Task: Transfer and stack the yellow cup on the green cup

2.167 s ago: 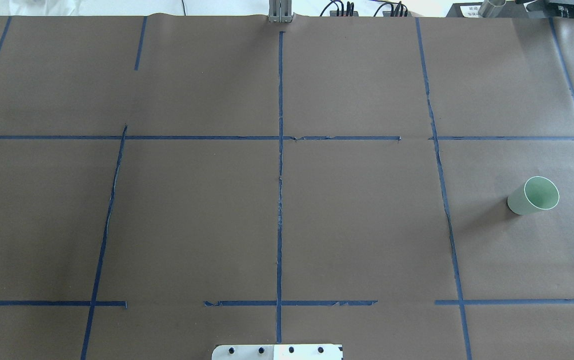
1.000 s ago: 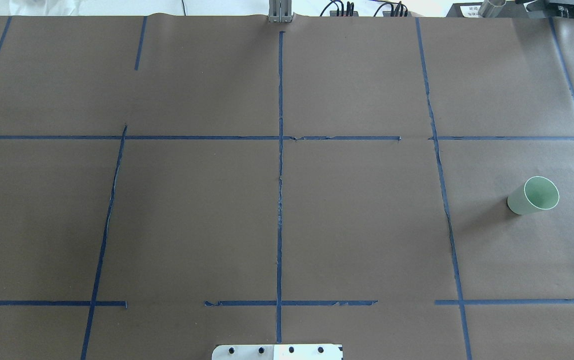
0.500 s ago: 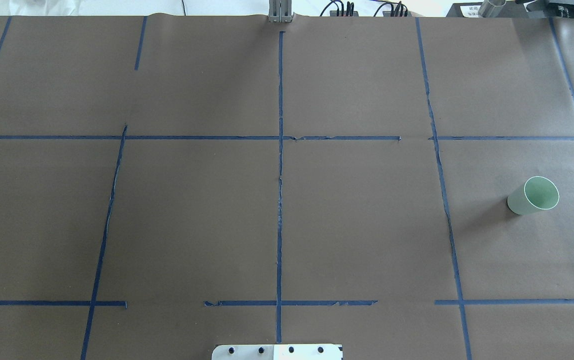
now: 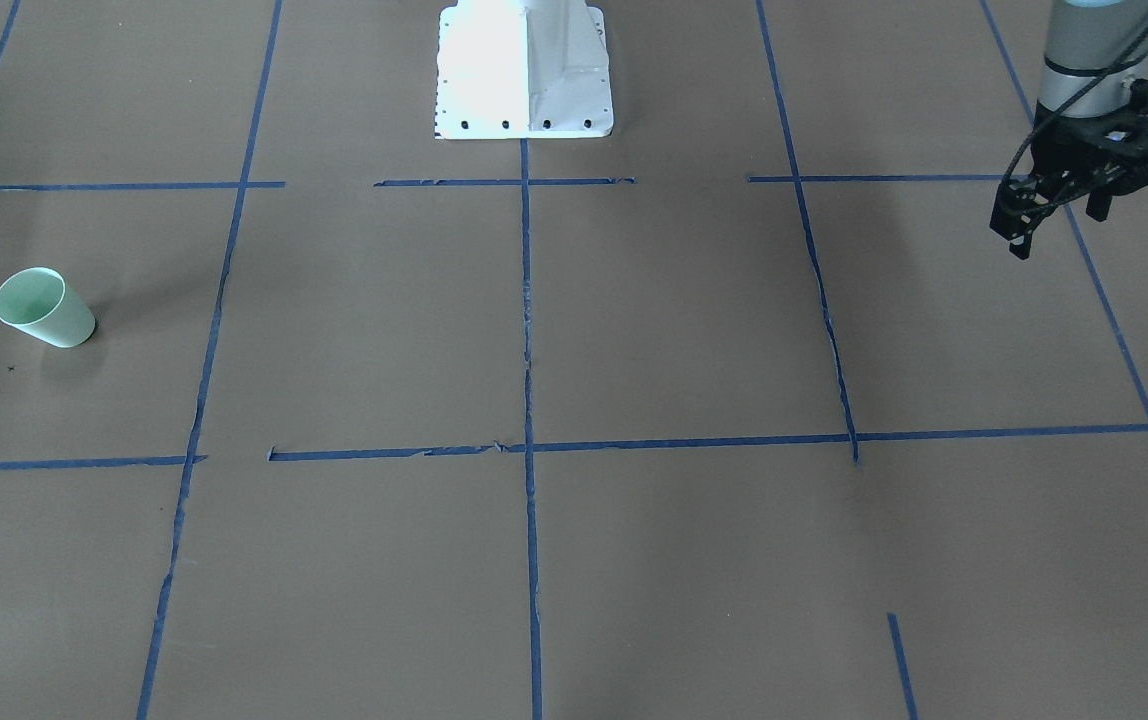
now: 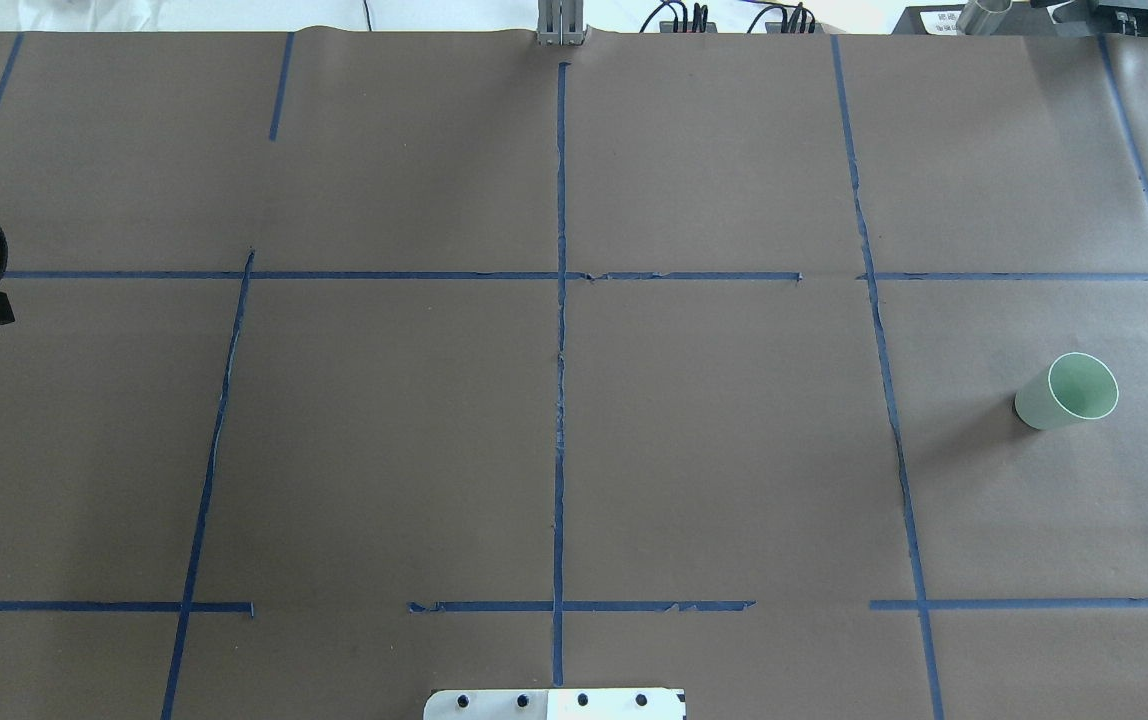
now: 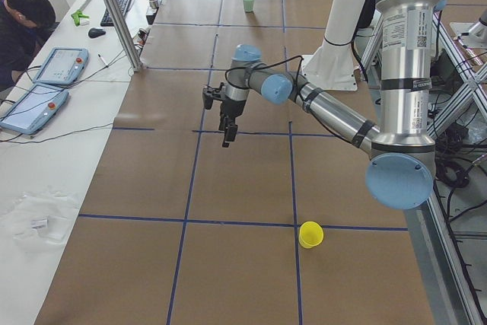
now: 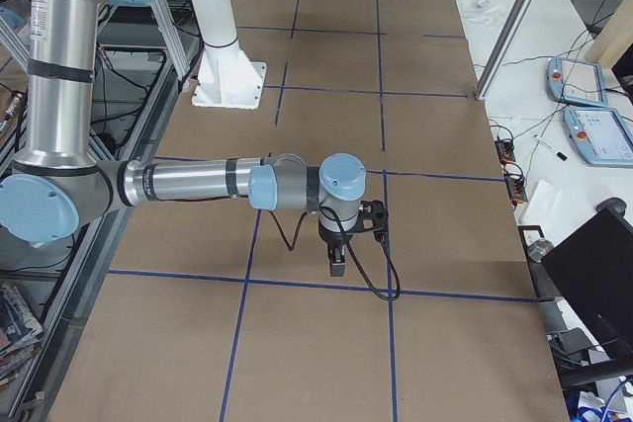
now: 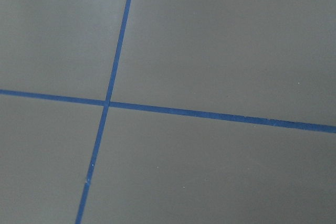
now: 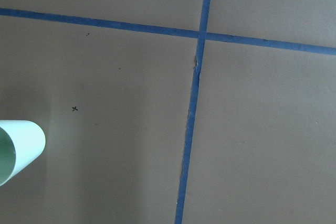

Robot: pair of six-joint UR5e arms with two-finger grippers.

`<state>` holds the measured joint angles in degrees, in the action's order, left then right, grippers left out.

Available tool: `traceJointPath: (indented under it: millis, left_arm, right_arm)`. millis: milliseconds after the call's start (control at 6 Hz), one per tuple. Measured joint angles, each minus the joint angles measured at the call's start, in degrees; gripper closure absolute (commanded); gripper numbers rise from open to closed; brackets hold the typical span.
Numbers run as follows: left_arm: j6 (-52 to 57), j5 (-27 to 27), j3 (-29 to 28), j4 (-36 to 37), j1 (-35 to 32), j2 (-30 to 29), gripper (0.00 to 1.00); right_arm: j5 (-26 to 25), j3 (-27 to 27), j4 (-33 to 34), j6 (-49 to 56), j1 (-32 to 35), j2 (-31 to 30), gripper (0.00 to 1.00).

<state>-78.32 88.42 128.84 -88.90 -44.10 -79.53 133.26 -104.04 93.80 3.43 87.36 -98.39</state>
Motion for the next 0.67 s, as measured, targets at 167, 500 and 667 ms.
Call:
traceJointPath:
  millis: [167,500,667]
  left_arm:
    - [-14.86,-8.16,2.17,2.37,6.76,4.20,0.00]
    - [-43.96,-18.23,3.17,17.33,18.31,7.01,0.00]
    - [-57.70,-19.35,3.20,26.42,22.98,7.05,0.00]
  right_arm:
    - [0.05,-0.02,-0.02,0.03,0.00,0.00,0.00]
    - [0.10,-0.16,-0.02,0.08,0.00,0.01,0.00]
    - [0.32,-0.24,-0.02,0.09,0.00,0.03,0.00]
